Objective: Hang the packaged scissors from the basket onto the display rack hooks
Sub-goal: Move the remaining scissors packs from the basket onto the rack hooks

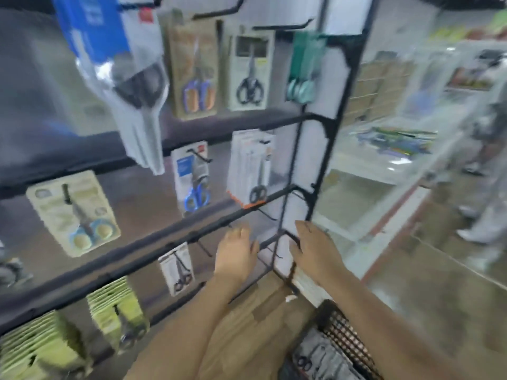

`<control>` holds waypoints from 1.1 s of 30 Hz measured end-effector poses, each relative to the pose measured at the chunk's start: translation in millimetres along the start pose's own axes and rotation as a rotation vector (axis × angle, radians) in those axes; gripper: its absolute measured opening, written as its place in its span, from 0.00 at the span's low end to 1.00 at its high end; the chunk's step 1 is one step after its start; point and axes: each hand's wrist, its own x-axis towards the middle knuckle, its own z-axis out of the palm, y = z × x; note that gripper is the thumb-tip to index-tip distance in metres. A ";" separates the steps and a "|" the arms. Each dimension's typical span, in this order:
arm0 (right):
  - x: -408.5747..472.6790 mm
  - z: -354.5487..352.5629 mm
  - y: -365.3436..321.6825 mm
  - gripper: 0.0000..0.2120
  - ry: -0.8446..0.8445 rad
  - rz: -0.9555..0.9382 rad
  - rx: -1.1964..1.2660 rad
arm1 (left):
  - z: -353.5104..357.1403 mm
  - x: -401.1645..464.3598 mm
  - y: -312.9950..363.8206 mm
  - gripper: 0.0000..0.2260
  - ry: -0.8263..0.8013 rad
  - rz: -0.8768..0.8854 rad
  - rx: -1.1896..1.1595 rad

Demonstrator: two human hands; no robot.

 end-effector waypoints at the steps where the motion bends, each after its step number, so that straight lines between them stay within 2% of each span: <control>1: -9.1 -10.7 9.0 0.21 0.029 0.036 0.007 | -5.7 3.3 19.6 0.19 -0.030 0.062 0.018; 6: -66.9 -42.0 60.0 0.22 0.064 0.259 0.044 | -3.1 4.4 112.8 0.18 -0.132 0.280 -0.061; 10: -129.7 -42.8 102.7 0.22 0.070 0.489 0.102 | 30.3 -16.9 173.3 0.20 -0.219 0.429 -0.042; 14: -192.7 -31.9 137.1 0.19 0.022 0.674 0.179 | 62.3 -52.9 225.5 0.27 -0.357 0.538 -0.052; 17: -228.8 -23.4 156.7 0.21 -0.020 0.738 0.182 | 85.0 -74.7 257.3 0.18 -0.431 0.588 -0.055; 19: -253.2 -13.8 171.9 0.21 -0.060 0.768 0.149 | 101.1 -91.5 274.3 0.17 -0.460 0.637 -0.060; 22: -282.6 4.4 191.6 0.20 -0.091 0.822 0.211 | 125.0 -113.9 287.6 0.20 -0.490 0.698 -0.031; 26: -309.3 23.7 206.3 0.15 -0.069 0.890 0.334 | 147.9 -128.2 288.6 0.20 -0.536 0.686 0.008; 33: -326.5 55.6 229.7 0.15 -0.123 1.037 0.331 | 182.1 -127.1 271.2 0.19 -0.646 0.732 0.044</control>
